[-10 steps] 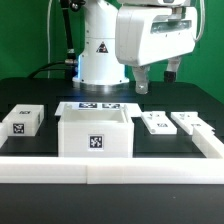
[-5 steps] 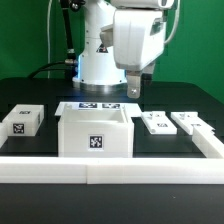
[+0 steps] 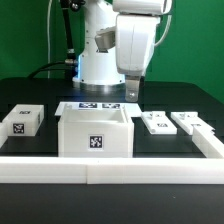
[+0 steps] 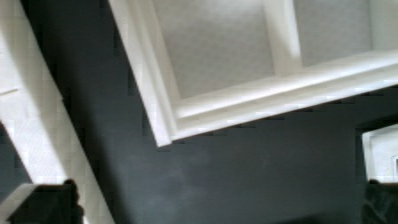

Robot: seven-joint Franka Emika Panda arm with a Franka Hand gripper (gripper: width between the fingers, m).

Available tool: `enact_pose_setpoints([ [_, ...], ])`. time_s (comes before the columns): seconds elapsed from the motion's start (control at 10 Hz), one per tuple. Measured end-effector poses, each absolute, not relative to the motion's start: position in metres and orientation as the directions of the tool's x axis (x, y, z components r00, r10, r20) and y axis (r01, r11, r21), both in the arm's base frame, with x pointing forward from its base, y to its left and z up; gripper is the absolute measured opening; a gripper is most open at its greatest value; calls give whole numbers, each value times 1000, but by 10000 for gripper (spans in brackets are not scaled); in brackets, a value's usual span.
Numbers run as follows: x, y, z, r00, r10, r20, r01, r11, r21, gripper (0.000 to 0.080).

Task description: Assemble cabinet

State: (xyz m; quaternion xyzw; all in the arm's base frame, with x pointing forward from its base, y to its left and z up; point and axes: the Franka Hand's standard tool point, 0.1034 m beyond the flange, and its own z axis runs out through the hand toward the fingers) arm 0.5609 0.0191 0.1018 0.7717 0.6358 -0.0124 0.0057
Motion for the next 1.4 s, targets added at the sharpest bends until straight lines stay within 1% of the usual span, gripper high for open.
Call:
enact_pose_setpoints([
  [0.1, 559, 6, 93, 21, 1000, -20, 1000, -21, 7, 798],
  [0.2, 553, -3, 86, -21, 1000, -18, 1000, 21, 5, 798],
  [0.3, 550, -6, 84, -46, 999, -18, 999, 46, 7, 798],
  [0.6, 549, -6, 83, -35, 999, -18, 999, 36, 5, 798],
  [0.8, 540, -6, 80, -37, 999, -17, 999, 36, -6, 798],
  [1.0, 514, -11, 72, -29, 999, -14, 1000, 29, -8, 798],
  [1.2, 490, -13, 67, -26, 1000, -13, 999, 26, -26, 798],
  [1.4, 474, -13, 61, -24, 1000, -11, 999, 23, -38, 798],
])
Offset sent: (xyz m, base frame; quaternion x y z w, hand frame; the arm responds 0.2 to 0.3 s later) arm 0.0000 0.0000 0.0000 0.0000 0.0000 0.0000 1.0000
